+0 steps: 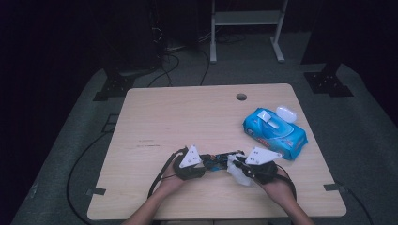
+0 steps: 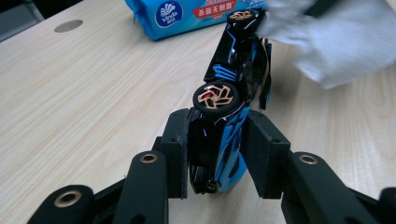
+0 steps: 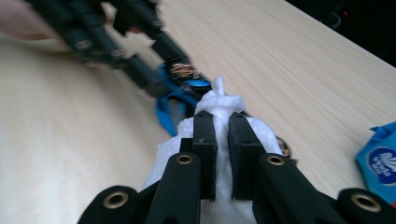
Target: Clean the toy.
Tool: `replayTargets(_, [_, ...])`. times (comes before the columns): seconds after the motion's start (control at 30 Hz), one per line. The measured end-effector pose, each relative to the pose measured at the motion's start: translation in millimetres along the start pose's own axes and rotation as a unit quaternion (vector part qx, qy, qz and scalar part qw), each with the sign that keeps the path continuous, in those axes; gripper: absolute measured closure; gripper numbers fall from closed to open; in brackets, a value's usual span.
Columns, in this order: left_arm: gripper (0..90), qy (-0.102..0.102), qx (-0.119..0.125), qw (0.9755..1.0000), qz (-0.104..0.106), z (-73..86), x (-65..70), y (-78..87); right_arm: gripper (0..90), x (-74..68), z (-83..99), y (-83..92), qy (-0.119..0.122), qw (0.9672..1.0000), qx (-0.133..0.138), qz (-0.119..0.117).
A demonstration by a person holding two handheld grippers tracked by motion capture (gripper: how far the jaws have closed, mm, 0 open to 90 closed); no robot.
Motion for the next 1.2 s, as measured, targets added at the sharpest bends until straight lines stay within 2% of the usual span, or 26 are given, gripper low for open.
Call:
replayTargets(0.1, [63.5,0.003,0.000,1.0000,-0.005,1.2,-1.8,0.2,82.5,7.8,-7.2,-10.3,-0.022,0.9997,-0.002,0.002])
replayTargets(0.17, [64.9,0.008,0.004,0.9999,-0.008,2.4,-2.9,0.4,82.1,9.9,-12.5,-19.9,-0.033,0.9994,-0.013,0.003])
replayTargets(0.27, [67.3,0.016,0.009,0.9998,-0.001,4.5,-4.3,1.7,82.1,13.6,-15.0,-30.7,-0.044,0.9988,-0.021,0.008])
replayTargets(0.33, [67.2,0.023,0.011,0.9997,0.002,5.2,-5.3,2.0,82.2,14.8,-14.0,-33.5,-0.053,0.9983,-0.024,0.003])
replayTargets(0.43, [62.5,0.043,0.014,0.9990,0.006,5.6,-7.3,-0.6,82.1,14.2,-12.3,-33.3,-0.052,0.9983,-0.026,0.002])
replayTargets(0.5, [56.5,0.062,0.007,0.9980,0.011,6.4,-8.6,-3.6,82.1,13.8,-11.3,-33.3,-0.051,0.9983,-0.028,0.002])
replayTargets(0.53, [52.8,0.066,0.002,0.9977,0.012,6.7,-9.0,-4.2,82.1,13.8,-11.5,-33.1,-0.052,0.9982,-0.028,0.002])
replayTargets(0.57, [52.9,0.069,0.002,0.9975,0.013,7.1,-9.0,-5.2,82.1,13.4,-11.9,-33.0,-0.052,0.9982,-0.028,0.002])
replayTargets(0.63, [54.7,0.068,-0.001,0.9976,0.014,7.9,-9.5,-6.4,82.2,9.6,-15.1,-33.2,-0.050,0.9985,-0.024,-0.006])
replayTargets(0.77, [67.1,0.053,-0.003,0.9984,0.015,8.2,-8.0,-7.6,82.3,-4.1,-26.7,-40.3,-0.034,0.9987,-0.027,-0.028])
replayTargets(0.9, [69.3,0.052,-0.005,0.9985,0.017,8.3,-8.2,-5.9,82.3,-14.8,-43.4,-53.7,-0.025,0.9982,-0.026,-0.047])
replayTargets(1.03, [70.2,0.042,-0.003,0.9990,0.018,8.8,-8.6,-3.5,82.4,-10.1,-47.2,-63.4,-0.031,0.9968,-0.049,-0.055])
replayTargets(1.13, [70.4,0.035,-0.002,0.9992,0.017,8.8,-8.4,-3.4,82.4,-0.7,-45.1,-60.4,-0.045,0.9970,-0.049,-0.039])
replayTargets(1.2, [70.5,0.034,-0.001,0.9993,0.018,8.7,-8.2,-3.9,82.5,1.1,-44.2,-58.5,-0.054,0.9966,-0.050,-0.038])
Point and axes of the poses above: each handheld gripper's, and its own axes: y roughly backward along the jaws, z roughly out of its underside, x roughly to its right, the point moved 2 cm from there along -y, roughly forward along the jaws, and after that the axes turned 8 degrees about -y, right-handed, at the moved point
